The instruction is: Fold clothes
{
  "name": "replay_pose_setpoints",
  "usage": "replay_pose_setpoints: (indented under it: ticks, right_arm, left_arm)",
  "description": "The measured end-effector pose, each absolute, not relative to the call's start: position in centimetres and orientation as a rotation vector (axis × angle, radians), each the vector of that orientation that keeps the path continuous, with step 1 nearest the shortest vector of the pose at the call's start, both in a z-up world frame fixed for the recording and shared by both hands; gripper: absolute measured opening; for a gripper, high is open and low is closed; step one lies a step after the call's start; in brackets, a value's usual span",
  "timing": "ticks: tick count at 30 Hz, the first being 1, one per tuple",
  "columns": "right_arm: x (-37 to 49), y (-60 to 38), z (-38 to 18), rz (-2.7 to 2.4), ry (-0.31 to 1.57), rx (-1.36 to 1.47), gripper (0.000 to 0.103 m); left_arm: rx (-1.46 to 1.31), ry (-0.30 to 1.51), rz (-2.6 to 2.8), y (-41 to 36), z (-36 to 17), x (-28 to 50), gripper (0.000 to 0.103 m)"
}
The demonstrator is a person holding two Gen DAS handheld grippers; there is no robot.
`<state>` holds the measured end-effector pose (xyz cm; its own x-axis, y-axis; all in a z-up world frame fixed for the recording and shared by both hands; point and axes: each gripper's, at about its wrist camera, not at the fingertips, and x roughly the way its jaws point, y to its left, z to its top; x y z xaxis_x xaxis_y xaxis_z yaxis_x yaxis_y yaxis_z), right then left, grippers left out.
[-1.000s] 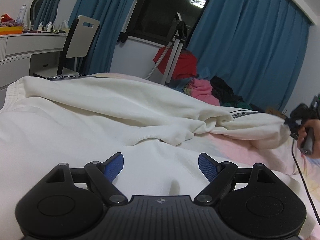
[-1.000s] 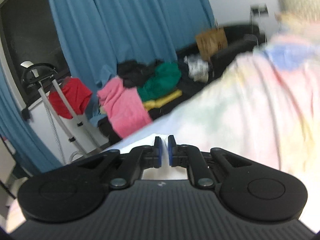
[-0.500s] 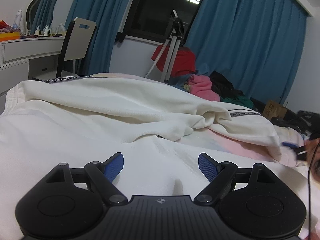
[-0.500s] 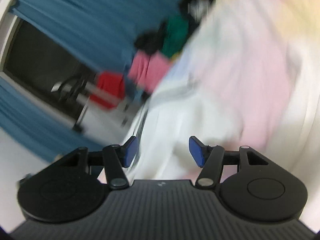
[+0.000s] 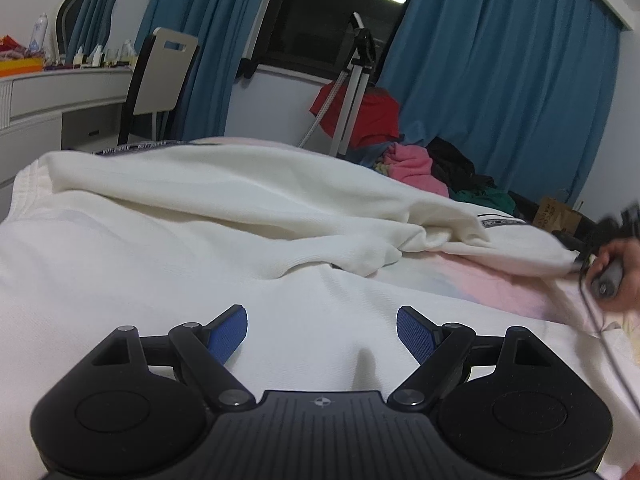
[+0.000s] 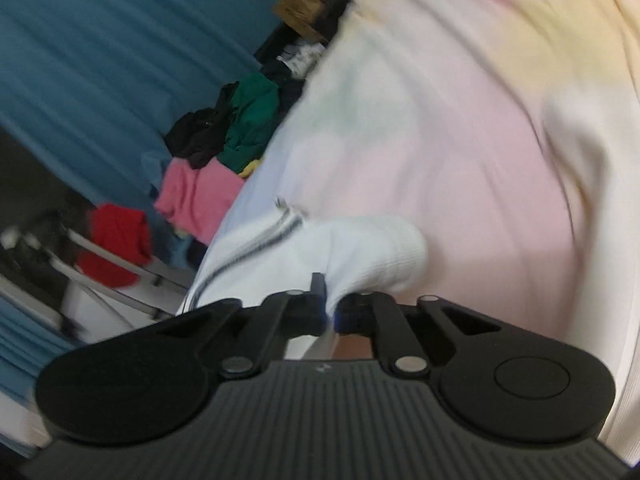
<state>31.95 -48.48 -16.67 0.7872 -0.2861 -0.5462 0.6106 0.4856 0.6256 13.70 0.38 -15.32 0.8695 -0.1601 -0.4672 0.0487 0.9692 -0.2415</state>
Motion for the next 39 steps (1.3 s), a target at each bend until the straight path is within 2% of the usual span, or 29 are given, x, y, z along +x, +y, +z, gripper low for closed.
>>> replay_pose_setpoints:
  ticks: [5, 8, 10, 18, 22, 26, 32, 38, 39]
  right_arm:
    - [34.1, -48.8, -7.4, -0.46, 0.25, 0.634, 0.006]
    - [32.9, -50.8, -5.9, -0.446, 0.168, 0.599, 0.006]
    - [31.4, -52.9, -7.3, -0.467, 0.175, 0.604, 0.006]
    - [23.0, -58.6, -20.7, -0.619, 0.367, 0.765, 0.006]
    - [22.7, -58.3, -20.6, -0.598, 0.369, 0.754, 0.006]
    - [22.8, -58.4, -18.3, -0.587, 0.318, 0.734, 0.006]
    - [20.0, -57.6, -21.5, -0.587, 0.367, 0.626, 0.006]
    - [18.4, -54.2, -19.5, -0.542, 0.357, 0.458, 0.011]
    - [18.2, -53.7, -18.9, -0.535, 0.36, 0.444, 0.015]
  left_arm:
    - [-0.229, 0.503, -0.112, 0.9, -15.0, 13.7, 0.084]
    - [-0.218, 0.482, -0.111, 1.4, -14.2, 13.3, 0.084]
    - [-0.215, 0.468, -0.111, 1.8, -13.7, 13.0, 0.084]
    - [-0.2, 0.448, -0.111, 2.5, -12.4, 12.1, 0.084]
    - [-0.198, 0.45, -0.109, 2.5, -12.0, 11.7, 0.084]
    - [-0.198, 0.457, -0.103, 2.7, -11.7, 11.4, 0.084]
    - [-0.156, 0.475, -0.105, 2.1, -11.3, 10.6, 0.084]
    - [-0.128, 0.49, -0.125, 1.1, -11.0, 9.7, 0.084]
    - [-0.122, 0.485, -0.127, 1.0, -10.8, 9.5, 0.084]
